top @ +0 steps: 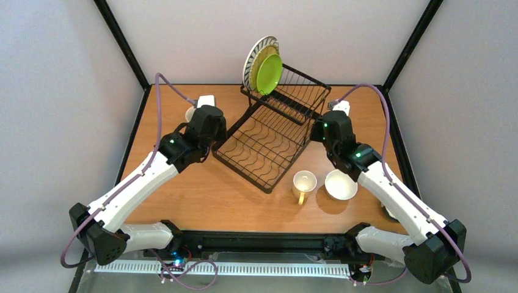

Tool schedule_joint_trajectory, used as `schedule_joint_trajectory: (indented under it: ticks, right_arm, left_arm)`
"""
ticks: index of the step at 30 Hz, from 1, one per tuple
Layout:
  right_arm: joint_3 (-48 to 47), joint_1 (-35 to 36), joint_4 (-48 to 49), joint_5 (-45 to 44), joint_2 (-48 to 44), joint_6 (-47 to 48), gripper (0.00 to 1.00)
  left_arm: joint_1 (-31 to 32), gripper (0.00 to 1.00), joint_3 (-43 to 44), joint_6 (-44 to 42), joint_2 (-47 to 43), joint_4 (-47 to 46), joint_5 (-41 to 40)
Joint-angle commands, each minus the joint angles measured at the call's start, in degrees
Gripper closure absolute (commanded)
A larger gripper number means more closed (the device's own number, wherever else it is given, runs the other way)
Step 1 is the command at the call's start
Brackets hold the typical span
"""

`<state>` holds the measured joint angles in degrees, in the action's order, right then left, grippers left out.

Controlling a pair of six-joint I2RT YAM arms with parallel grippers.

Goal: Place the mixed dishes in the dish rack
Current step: Grab the cup at the center of the board.

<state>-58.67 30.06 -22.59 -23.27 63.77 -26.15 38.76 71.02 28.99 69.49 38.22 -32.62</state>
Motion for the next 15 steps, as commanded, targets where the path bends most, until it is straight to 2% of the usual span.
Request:
schedule_joint_trajectory:
  ticks: [1, 15]
  right_arm:
    - [2.2, 1.7, -6.2, -1.7, -1.7, -0.8, 0.2]
    - [10.7, 10.1, -17.9, -4.3, -4.0, -10.8, 0.2]
  left_arm:
    - [1.1, 0.22, -1.5, 0.9, -1.0, -2.5, 6.1]
    - [5.8, 0.21, -8.0, 0.6, -0.3, -10.7, 19.8]
